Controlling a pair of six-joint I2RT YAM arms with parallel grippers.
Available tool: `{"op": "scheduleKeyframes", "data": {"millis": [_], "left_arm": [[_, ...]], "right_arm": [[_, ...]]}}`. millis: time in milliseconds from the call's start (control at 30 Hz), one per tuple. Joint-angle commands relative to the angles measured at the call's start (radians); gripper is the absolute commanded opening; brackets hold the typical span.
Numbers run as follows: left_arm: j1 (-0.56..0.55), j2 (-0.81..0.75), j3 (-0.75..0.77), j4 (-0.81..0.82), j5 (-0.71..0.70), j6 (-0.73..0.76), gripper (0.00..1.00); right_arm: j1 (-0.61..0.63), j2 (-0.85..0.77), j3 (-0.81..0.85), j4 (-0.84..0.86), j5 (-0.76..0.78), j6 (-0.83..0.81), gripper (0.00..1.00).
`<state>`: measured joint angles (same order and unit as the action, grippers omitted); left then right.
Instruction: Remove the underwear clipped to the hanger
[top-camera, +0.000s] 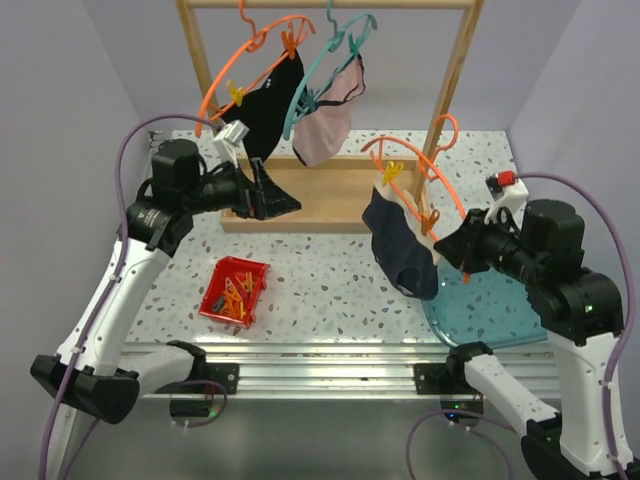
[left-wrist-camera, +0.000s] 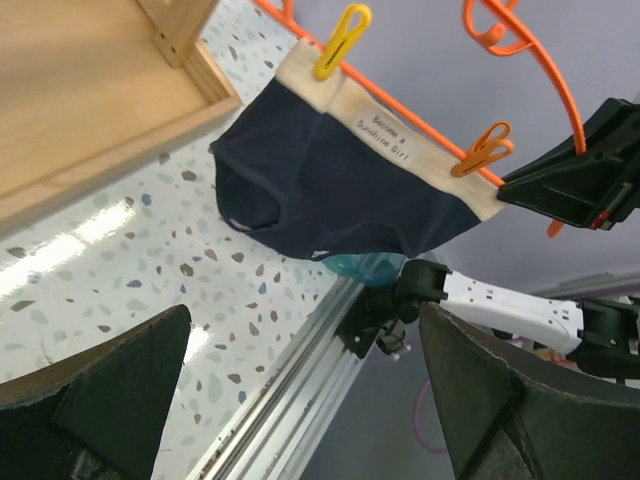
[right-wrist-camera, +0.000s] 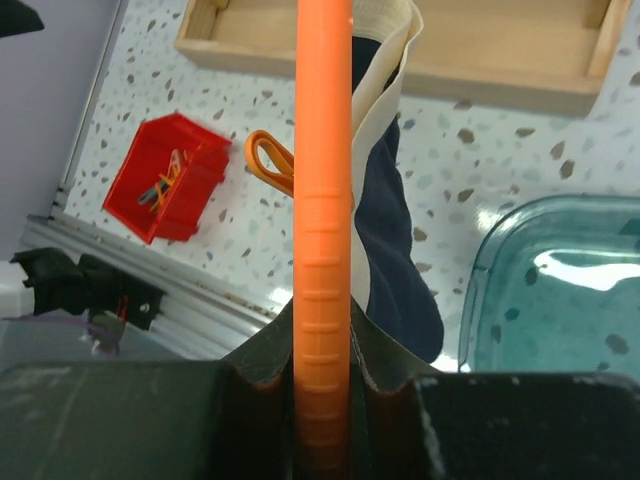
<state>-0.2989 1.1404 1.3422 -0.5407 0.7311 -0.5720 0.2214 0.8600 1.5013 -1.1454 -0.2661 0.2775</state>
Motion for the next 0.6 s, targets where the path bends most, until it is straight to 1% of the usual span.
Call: {"op": "scheduleKeyframes", "data": {"millis": [0, 33, 67, 100, 133, 167, 200, 233, 267, 333, 367, 400, 500, 567], "left_arm": [[-0.094, 0.036, -0.006, -0.028, -0.040, 0.009, 1.00], [-0.147, 0.053, 0.001, -0.053, -0.059, 0.012, 1.00], [-0.176, 0.073, 0.014, -0.074, -0.082, 0.020, 1.00], [-0.209, 0.111, 0.029, -0.097, -0.151, 0.038, 1.00], [-0.277, 0.128, 0.061, -0.126, -0.191, 0.046, 1.00], [-0.310, 0.156, 0.077, -0.133, -0.272, 0.050, 1.00], [-0.342, 0.165, 0.089, -0.133, -0.310, 0.054, 1.00], [-0.397, 0.176, 0.106, -0.125, -0.347, 0.055, 1.00], [-0.420, 0.197, 0.115, -0.122, -0.408, 0.060, 1.00], [-0.477, 0.219, 0.136, -0.101, -0.455, 0.067, 1.00], [-0.494, 0.240, 0.144, -0.099, -0.501, 0.072, 1.00], [-0.506, 0.249, 0.161, -0.094, -0.518, 0.072, 1.00], [-0.545, 0.272, 0.190, -0.081, -0.568, 0.058, 1.00], [-0.575, 0.268, 0.195, -0.065, -0.617, 0.046, 1.00]], "right_arm": [[-0.004, -0.074, -0.096, 0.001, -0.119, 0.086, 0.00], [-0.002, -0.117, -0.152, 0.010, -0.128, 0.119, 0.00], [-0.004, -0.133, -0.179, 0.015, -0.155, 0.140, 0.00], [-0.002, -0.153, -0.202, 0.022, -0.174, 0.153, 0.00], [-0.004, -0.174, -0.241, 0.036, -0.191, 0.181, 0.00], [-0.002, -0.183, -0.254, 0.036, -0.202, 0.189, 0.00], [-0.002, -0.191, -0.265, 0.039, -0.228, 0.196, 0.00], [-0.002, -0.196, -0.280, 0.039, -0.242, 0.206, 0.00], [-0.002, -0.196, -0.285, 0.036, -0.252, 0.206, 0.00], [-0.002, -0.193, -0.286, 0.021, -0.277, 0.200, 0.00], [-0.002, -0.193, -0.286, 0.013, -0.282, 0.200, 0.00], [-0.002, -0.193, -0.288, 0.004, -0.294, 0.200, 0.00], [-0.002, -0.210, -0.344, 0.018, -0.321, 0.256, 0.00], [-0.002, -0.248, -0.386, 0.044, -0.328, 0.353, 0.00]]}}
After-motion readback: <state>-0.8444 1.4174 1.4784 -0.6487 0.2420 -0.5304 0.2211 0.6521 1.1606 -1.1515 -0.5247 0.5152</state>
